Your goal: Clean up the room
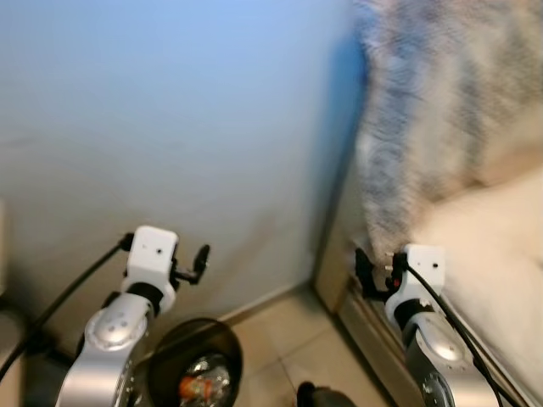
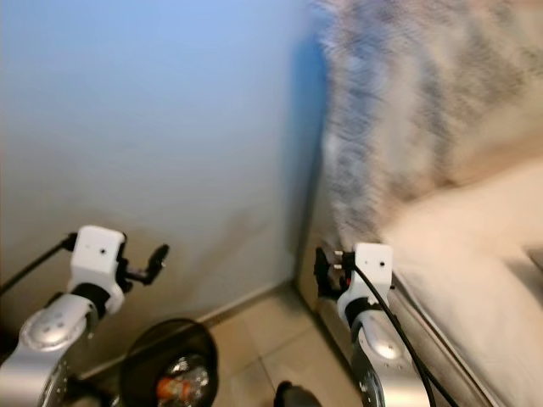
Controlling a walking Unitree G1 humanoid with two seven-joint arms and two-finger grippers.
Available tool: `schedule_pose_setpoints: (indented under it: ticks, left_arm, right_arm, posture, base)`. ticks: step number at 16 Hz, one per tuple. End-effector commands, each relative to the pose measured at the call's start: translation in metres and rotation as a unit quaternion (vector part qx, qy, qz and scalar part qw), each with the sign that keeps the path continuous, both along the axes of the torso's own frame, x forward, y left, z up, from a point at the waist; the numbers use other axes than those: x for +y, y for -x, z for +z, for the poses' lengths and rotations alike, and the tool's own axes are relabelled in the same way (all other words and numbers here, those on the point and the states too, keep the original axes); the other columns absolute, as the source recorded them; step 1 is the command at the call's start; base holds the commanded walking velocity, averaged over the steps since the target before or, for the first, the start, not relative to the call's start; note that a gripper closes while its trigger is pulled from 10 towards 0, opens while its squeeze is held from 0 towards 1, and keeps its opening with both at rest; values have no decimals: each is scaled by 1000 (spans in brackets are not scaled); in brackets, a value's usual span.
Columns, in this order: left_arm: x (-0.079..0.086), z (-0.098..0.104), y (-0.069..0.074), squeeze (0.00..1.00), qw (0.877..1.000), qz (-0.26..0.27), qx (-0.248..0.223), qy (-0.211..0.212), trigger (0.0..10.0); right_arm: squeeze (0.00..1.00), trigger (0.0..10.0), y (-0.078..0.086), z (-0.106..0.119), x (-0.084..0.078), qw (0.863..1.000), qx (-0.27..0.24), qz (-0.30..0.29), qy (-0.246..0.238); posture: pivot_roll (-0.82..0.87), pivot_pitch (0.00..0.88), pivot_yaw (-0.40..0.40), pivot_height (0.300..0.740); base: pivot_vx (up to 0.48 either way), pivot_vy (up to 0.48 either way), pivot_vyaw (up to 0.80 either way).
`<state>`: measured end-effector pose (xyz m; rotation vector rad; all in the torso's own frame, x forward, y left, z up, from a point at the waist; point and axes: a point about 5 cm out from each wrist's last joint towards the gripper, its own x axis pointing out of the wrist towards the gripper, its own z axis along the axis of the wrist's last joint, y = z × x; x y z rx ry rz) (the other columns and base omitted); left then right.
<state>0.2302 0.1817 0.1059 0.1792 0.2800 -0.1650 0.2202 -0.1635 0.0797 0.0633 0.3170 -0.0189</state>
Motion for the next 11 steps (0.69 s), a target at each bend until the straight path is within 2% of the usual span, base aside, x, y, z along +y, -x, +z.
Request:
schedule_pose_setpoints:
  ticks: [1,4,6,8,10,11]
  left_arm:
    - [-1,3,1,0,1000,-6,-5,-5,10000]
    - [-4,3,1,0,1000,-10,-3,2,10000]
    - [-5,1,0,0,999,1,23,37,10000]
    - [-6,0,1,0,999,-8,27,34,10000]
    - [-6,3,1,0,999,-4,14,29,10000]
    - [-5,8,-1,0,999,7,-8,34,10000]
  right_arm:
    - [0,10000,1,2,-2,1000,-1,-5,-1]
    - [0,10000,2,2,-3,1000,2,-8,-2]
    - [0,10000,4,2,-3,1000,4,-7,0]
    - [0,10000,4,2,-4,1000,4,-5,2]
    - [0,10000,4,3,-4,1000,3,-6,3]
    - [0,10000,5,2,-5,1000,4,-6,3]
  posture:
    - [-6,0,36,740]
    - [-5,0,36,740]
    - [-10,0,37,740]
    - [-16,0,31,740]
    - [-17,0,25,740]
    - [-12,0,21,740]
  base:
    - [0,0,-788]
    - [0,0,-792]
    - [0,0,-788]
    - [0,0,-788]
    - [0,0,-788]
    - [0,0,-788]
